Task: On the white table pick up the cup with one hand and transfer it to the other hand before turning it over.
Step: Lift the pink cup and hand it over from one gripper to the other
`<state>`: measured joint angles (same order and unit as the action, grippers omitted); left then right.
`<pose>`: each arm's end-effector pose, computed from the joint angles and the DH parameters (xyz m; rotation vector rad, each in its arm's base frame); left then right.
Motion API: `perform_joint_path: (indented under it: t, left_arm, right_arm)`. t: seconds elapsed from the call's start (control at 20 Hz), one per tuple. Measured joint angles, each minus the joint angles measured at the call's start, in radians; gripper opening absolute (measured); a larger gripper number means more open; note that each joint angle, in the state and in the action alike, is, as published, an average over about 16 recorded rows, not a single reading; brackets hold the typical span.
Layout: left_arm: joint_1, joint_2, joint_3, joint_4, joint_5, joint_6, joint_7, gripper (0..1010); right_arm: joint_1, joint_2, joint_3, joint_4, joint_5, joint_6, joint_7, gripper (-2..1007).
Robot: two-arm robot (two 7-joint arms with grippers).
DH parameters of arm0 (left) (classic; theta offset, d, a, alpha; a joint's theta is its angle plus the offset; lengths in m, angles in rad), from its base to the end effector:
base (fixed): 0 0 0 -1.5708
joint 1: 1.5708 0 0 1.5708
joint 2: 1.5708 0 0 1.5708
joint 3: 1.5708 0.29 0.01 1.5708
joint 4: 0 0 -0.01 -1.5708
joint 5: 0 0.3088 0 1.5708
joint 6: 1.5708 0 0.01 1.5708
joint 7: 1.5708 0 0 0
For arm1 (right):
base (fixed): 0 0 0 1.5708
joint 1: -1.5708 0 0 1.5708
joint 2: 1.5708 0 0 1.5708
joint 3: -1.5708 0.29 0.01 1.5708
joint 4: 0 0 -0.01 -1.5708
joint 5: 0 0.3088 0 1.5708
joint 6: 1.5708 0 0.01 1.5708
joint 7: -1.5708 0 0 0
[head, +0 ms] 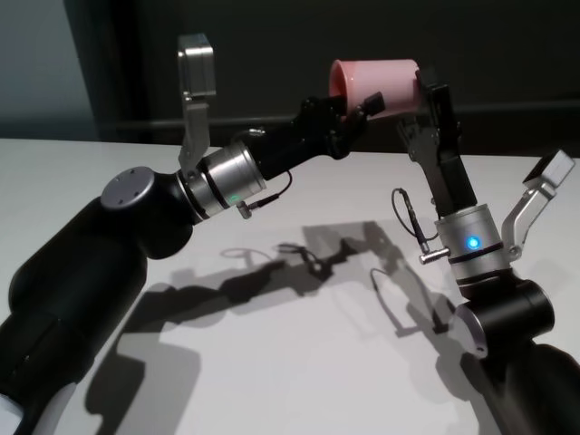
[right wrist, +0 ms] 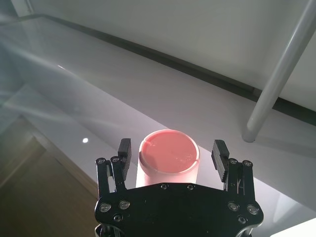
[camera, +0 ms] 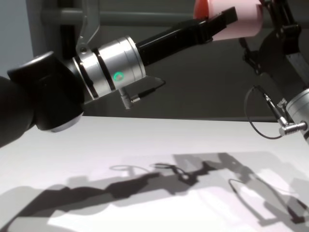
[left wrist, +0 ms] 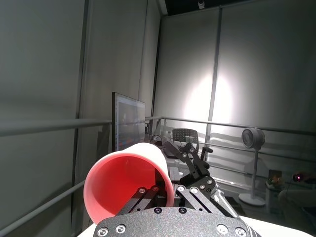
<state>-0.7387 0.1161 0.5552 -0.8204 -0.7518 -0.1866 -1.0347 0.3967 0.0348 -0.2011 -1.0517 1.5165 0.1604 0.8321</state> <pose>0.5027 -0.0636 -0.2516 -0.3063 0.0606 0.2695 0.4315 0.0419 -0.3165 1.1784 0.8413 -0.4587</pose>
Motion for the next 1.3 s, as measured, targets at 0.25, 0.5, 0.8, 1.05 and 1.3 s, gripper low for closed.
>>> perform_joint_path:
  t: [0.25,0.5,0.8,1.05,1.3]
  left_arm:
    - [0.0,0.0,0.0,0.0,0.0,0.0,0.0,52]
    - [0.0,0.0,0.0,0.0,0.0,0.0,0.0,52]
    - [0.0,0.0,0.0,0.0,0.0,0.0,0.0,52]
    - [0.0,0.0,0.0,0.0,0.0,0.0,0.0,52]
    - [0.0,0.0,0.0,0.0,0.0,0.0,0.0,52]
  right_arm:
    - [0.014,-0.003,-0.01,0.019,0.017,0.006,0.009,1000]
    - [0.026,-0.005,-0.022,0.032,0.027,0.006,0.013,1000]
    - [0.037,-0.004,-0.039,0.041,0.032,0.0,0.014,1000]
    - [0.041,-0.001,-0.052,0.043,0.036,-0.009,0.014,1000]
    - [0.04,0.004,-0.06,0.04,0.038,-0.018,0.011,1000]
